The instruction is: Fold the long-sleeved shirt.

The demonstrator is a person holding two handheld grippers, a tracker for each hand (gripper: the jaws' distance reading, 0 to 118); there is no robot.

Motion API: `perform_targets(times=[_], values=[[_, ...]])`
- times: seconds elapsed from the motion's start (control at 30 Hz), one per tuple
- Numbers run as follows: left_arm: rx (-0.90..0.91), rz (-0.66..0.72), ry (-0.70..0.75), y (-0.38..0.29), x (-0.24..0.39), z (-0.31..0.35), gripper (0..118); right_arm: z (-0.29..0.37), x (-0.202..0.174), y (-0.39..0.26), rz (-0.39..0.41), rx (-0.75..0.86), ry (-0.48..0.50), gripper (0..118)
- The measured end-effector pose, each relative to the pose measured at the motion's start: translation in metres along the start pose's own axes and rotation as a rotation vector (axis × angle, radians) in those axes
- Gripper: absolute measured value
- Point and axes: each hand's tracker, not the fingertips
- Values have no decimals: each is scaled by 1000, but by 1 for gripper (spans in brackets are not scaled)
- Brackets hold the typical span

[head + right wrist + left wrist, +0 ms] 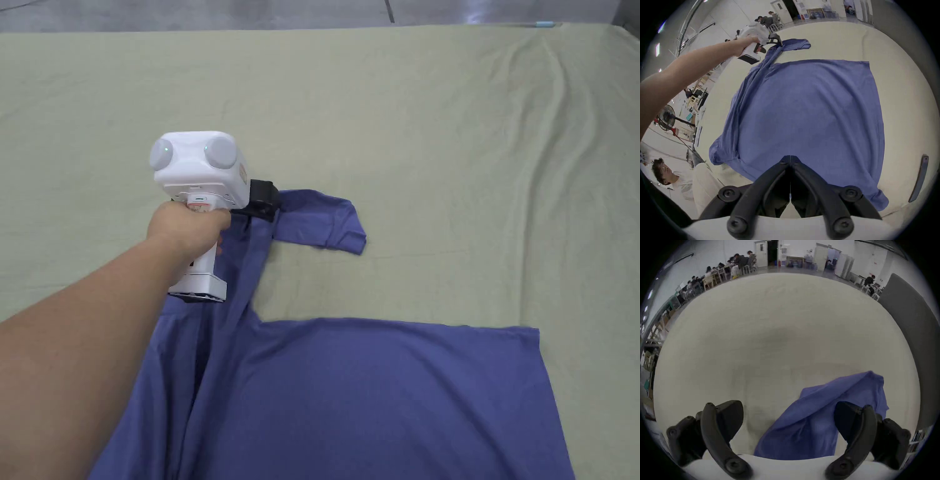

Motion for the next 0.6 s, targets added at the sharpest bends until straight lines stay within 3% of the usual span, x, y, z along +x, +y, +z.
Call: perform_targets(times=[0.07, 0.1, 0.13, 0.23, 0.3, 0.4, 0.6], values=[[-65, -81, 73, 4, 5, -3, 96, 0, -3, -2, 8, -10, -3, 3], [-35, -61, 59, 4, 5, 4, 62, -2, -3, -4, 11, -15, -7, 3], [-13, -54, 44, 5, 7, 15, 0, -1, -4, -5, 8, -19, -12, 3], [105, -111, 108, 13, 8, 50, 0, 2, -2, -11, -32, -28, 14, 3], [93, -119, -10, 13, -2, 72, 0, 9, -5, -14, -36, -23, 20, 3], [196, -138, 38, 1, -11, 113, 0, 24, -16, -17, 29, 3, -20, 3], [318, -227, 72, -70, -29, 206, 0, 50, -30, -25, 56, 33, 2, 3]])
